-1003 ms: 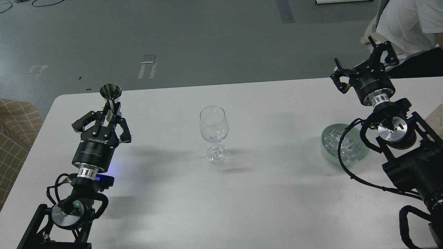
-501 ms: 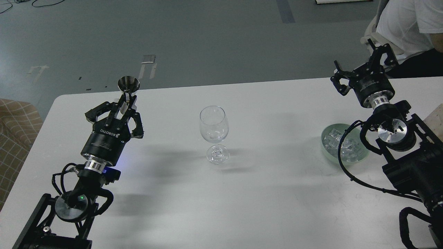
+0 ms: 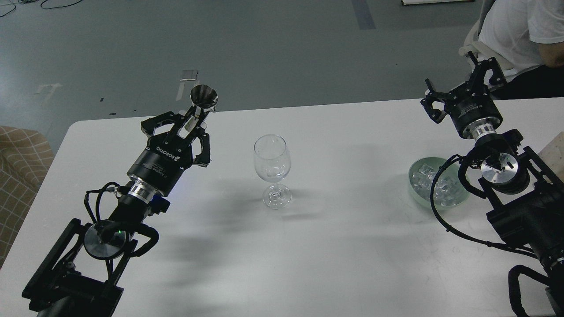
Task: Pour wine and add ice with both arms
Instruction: 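Lift the jigger with the left gripper toward the wine glass, then move the held jigger over the rim of the wine glass, then tilt the jigger with the left gripper to pour into the glass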
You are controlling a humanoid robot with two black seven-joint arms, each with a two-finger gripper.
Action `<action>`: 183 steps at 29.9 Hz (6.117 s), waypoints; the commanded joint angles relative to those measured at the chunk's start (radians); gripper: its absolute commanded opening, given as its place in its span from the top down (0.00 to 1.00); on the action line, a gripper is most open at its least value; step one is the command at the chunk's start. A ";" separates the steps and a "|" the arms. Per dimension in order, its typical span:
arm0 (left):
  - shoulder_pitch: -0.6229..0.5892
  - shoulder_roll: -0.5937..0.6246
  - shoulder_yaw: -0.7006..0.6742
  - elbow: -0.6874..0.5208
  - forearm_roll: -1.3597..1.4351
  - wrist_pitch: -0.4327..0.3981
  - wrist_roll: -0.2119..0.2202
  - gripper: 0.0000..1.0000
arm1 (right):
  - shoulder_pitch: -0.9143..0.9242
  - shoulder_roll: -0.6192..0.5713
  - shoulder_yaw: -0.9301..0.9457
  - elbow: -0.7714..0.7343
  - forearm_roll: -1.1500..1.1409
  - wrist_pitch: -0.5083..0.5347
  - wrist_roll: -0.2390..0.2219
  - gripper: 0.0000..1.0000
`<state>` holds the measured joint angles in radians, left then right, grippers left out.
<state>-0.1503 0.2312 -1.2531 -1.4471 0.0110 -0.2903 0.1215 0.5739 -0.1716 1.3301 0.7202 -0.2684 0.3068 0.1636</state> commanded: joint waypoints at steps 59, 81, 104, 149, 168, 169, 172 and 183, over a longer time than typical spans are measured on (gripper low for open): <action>-0.026 0.045 0.126 -0.082 0.288 0.086 0.109 0.81 | -0.014 -0.006 0.006 -0.007 0.003 0.011 0.001 0.00; -0.074 0.071 0.126 -0.081 0.383 0.109 0.141 0.81 | -0.014 -0.016 0.015 -0.013 0.003 0.012 0.001 0.00; -0.109 0.094 0.124 -0.108 0.552 0.112 0.185 0.83 | -0.022 -0.031 0.014 -0.012 0.003 0.014 0.001 0.00; -0.167 0.148 0.126 -0.214 0.877 0.092 0.244 0.83 | -0.025 -0.037 0.017 -0.013 0.003 0.029 0.001 0.00; -0.179 0.172 0.126 -0.282 1.120 0.092 0.308 0.83 | -0.025 -0.039 0.018 -0.010 0.005 0.028 0.001 0.00; -0.179 0.172 0.126 -0.283 1.130 0.092 0.308 0.83 | -0.025 -0.039 0.018 -0.008 0.005 0.028 0.001 0.00; -0.181 0.169 0.126 -0.292 1.130 0.092 0.310 0.83 | -0.023 -0.039 0.018 -0.008 0.005 0.028 0.001 0.00; -0.190 0.162 0.126 -0.314 1.130 0.063 0.310 0.83 | -0.025 -0.057 0.018 -0.010 0.005 0.026 0.002 0.00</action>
<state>-0.3367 0.3920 -1.1275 -1.7607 1.1413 -0.2232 0.4313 0.5493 -0.2239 1.3484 0.7116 -0.2639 0.3330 0.1642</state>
